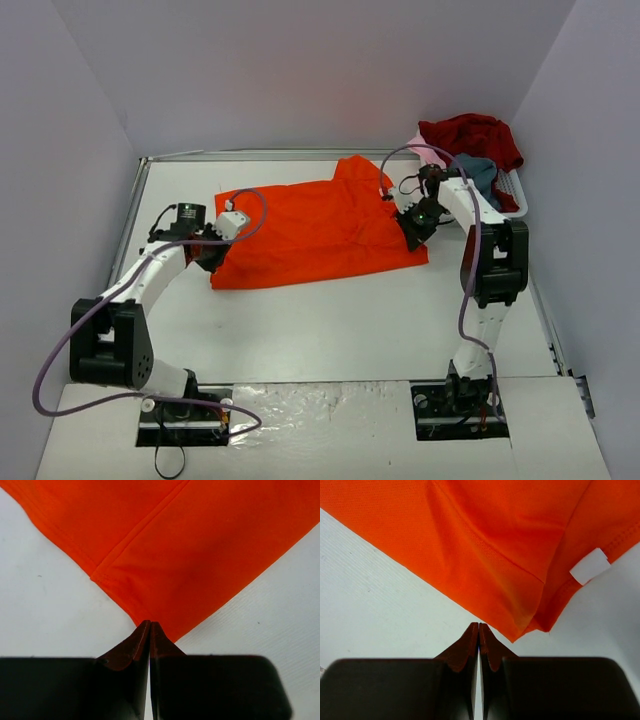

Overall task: Fold and stack the t-shirts
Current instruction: Grap the side of the flattened tshirt furthest away from the robot with both arms

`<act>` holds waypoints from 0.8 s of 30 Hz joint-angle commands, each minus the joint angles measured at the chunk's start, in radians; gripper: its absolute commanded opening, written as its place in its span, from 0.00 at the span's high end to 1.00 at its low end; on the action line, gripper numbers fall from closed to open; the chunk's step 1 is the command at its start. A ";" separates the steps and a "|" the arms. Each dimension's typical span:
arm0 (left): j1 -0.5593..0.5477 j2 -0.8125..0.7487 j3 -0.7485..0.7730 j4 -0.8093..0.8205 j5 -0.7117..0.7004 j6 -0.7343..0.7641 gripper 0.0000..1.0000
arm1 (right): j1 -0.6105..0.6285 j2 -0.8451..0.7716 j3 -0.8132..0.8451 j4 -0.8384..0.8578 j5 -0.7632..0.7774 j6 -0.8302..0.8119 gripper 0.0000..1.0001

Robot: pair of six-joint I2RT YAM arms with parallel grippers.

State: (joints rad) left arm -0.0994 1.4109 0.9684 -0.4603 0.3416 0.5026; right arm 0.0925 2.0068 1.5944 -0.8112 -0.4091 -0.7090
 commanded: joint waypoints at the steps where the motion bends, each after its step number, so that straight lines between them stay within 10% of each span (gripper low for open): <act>1: -0.014 0.032 0.029 0.022 0.048 -0.029 0.98 | 0.015 0.030 0.039 -0.046 -0.008 0.005 1.00; 24: -0.054 0.246 0.049 0.035 -0.076 -0.004 0.98 | 0.030 0.135 -0.005 0.010 0.039 0.017 1.00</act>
State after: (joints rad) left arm -0.1429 1.6653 0.9878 -0.4095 0.2897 0.4854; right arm 0.1131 2.1460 1.6081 -0.7723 -0.3855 -0.6994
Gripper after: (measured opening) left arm 0.026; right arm 0.002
